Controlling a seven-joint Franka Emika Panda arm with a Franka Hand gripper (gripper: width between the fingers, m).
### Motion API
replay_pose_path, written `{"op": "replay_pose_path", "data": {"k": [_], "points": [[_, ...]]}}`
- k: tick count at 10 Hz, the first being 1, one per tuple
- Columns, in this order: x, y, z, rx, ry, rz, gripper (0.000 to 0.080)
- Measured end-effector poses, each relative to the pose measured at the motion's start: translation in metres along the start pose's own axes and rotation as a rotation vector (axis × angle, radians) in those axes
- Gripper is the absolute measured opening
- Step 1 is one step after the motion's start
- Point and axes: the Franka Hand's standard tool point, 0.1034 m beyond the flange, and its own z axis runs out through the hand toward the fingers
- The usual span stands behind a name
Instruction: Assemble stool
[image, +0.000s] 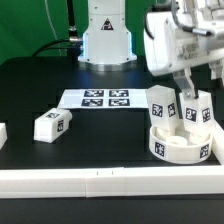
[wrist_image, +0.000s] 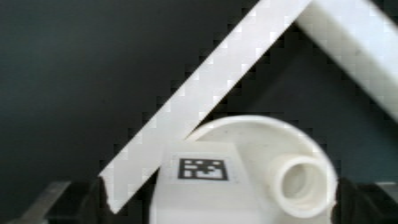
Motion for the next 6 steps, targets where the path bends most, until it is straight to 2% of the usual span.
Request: {"op": "replay_pose_path", "data": {"k": [1,5,6], "points": [[0.0024,0.0008,0.0028,-0.002,0.006,-0.012,0.0643],[0.0032,0.0019,0.005,-0.008,0.013,-0.328,0.0649],[-0.0027,0.01,0.0056,-0.041,0.019,-0.424,0.0649]]}}
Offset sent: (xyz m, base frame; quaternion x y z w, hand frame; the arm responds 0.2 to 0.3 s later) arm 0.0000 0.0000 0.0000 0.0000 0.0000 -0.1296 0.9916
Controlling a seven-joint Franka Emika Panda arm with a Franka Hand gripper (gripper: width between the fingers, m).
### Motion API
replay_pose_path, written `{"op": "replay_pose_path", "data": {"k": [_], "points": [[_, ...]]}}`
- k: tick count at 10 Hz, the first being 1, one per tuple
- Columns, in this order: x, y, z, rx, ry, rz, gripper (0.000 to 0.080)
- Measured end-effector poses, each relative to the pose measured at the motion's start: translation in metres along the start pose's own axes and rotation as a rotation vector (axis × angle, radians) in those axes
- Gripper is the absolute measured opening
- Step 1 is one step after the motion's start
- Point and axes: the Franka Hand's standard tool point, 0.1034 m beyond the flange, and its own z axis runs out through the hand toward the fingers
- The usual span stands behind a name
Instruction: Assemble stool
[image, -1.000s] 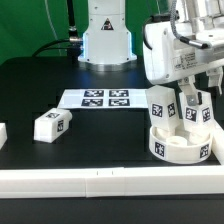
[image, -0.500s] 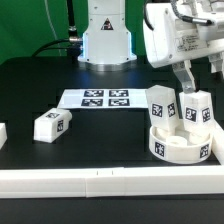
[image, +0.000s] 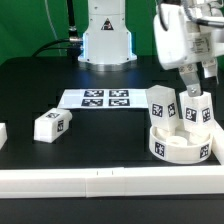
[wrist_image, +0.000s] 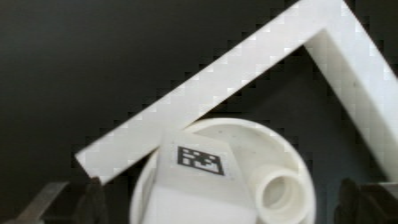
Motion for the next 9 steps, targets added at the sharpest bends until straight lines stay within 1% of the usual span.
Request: {"op": "replay_pose_path", "data": {"k": [1,3,4,7,8,9], "points": [[-0.008,0.003,-0.001,-0.012,0.003,-0.155,0.0649],[-0.024,0.01,-0.004,-0.018,-0.009,-0.353,0.0649],[-0.026,0.011,-0.004,-0.02,-0.008,-0.495,0.0649],[-0.025,0.01,-0.003,-0.02,-0.008,-0.693,0.0649],[-0.023,0.01,-0.004,-0.025,-0.008,-0.823,0.0649],[-0.02,0.008,-0.008,-0.037,-0.015,-0.979,0.0649]]}}
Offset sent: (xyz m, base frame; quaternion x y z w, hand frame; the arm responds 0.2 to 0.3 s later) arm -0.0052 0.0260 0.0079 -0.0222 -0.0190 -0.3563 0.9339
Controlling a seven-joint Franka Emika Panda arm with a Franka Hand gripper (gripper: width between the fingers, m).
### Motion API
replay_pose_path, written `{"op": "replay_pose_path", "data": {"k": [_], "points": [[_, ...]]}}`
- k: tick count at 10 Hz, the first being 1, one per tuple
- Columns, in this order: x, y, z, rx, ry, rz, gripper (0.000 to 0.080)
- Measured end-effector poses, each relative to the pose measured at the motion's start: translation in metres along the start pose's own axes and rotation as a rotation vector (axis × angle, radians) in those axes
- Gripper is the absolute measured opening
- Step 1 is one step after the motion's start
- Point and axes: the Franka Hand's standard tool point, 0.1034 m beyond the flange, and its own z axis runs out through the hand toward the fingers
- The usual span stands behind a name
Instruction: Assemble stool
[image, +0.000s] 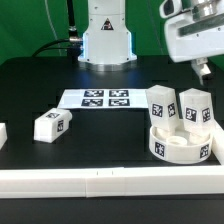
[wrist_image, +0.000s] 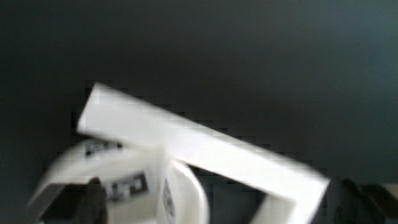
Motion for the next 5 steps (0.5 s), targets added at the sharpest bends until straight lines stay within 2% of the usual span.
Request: {"op": "replay_pose_path", "data": {"k": [1,2,4,5], "points": [[0.003,0.0,-0.004,-0.006,-0.01,-0.106,0.0649],[0.006,0.001,-0.012,-0.035,-0.051,-0.323,0.0649],[0.024,0.0,-0.024,-0.039,-0.077,-0.571,0.0649],[0.024,0.001,-0.022,-0.041,-0.066,-0.594,0.0649]]}}
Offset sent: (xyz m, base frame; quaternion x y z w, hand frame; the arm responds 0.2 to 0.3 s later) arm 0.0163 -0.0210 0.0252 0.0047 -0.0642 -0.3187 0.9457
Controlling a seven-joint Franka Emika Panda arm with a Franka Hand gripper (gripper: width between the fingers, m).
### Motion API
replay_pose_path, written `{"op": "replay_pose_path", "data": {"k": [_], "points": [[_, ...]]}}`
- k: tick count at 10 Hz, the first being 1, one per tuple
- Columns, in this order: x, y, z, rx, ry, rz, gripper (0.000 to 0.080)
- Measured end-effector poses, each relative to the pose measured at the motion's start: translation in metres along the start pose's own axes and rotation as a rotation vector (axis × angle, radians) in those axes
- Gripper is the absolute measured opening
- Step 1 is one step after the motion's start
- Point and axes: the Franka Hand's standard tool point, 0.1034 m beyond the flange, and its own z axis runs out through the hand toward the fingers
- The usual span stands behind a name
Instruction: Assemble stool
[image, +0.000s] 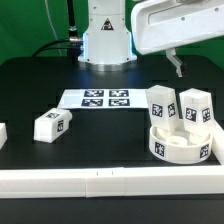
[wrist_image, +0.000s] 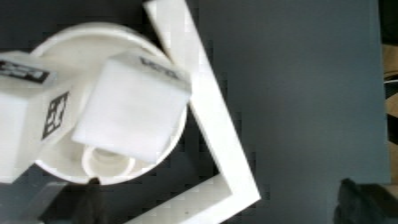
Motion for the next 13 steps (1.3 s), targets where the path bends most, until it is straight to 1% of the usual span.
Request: {"op": "replay_pose_path", "data": {"k": [3,4,5,6,8,9,10,12,13], "points": [[0.001,0.003,0.0,-0.014,-0.001,-0.211,0.0649],[-0.003,0.004,0.002,-0.045,-0.029,-0.356,0.0649],[-0.005,0.005,0.005,-0.094,-0.069,-0.507,0.0649],[-0.004,0.007,0.009,-0.12,-0.086,-0.602,0.0649],[-0.002,0.009,0.008,-0.123,-0.089,-0.691,0.0649],[-0.002,0.011,0.009,-0.122,-0.097,-0.782,0.0649],[-0.005,0.015,0.014,-0.122,-0.113,-0.853,0.0649],[-0.013,0.015,0.03,-0.127,-0.124,-0.839,0.0649],[-0.013,0.018,0.035,-0.129,-0.132,-0.841,0.0649]]}}
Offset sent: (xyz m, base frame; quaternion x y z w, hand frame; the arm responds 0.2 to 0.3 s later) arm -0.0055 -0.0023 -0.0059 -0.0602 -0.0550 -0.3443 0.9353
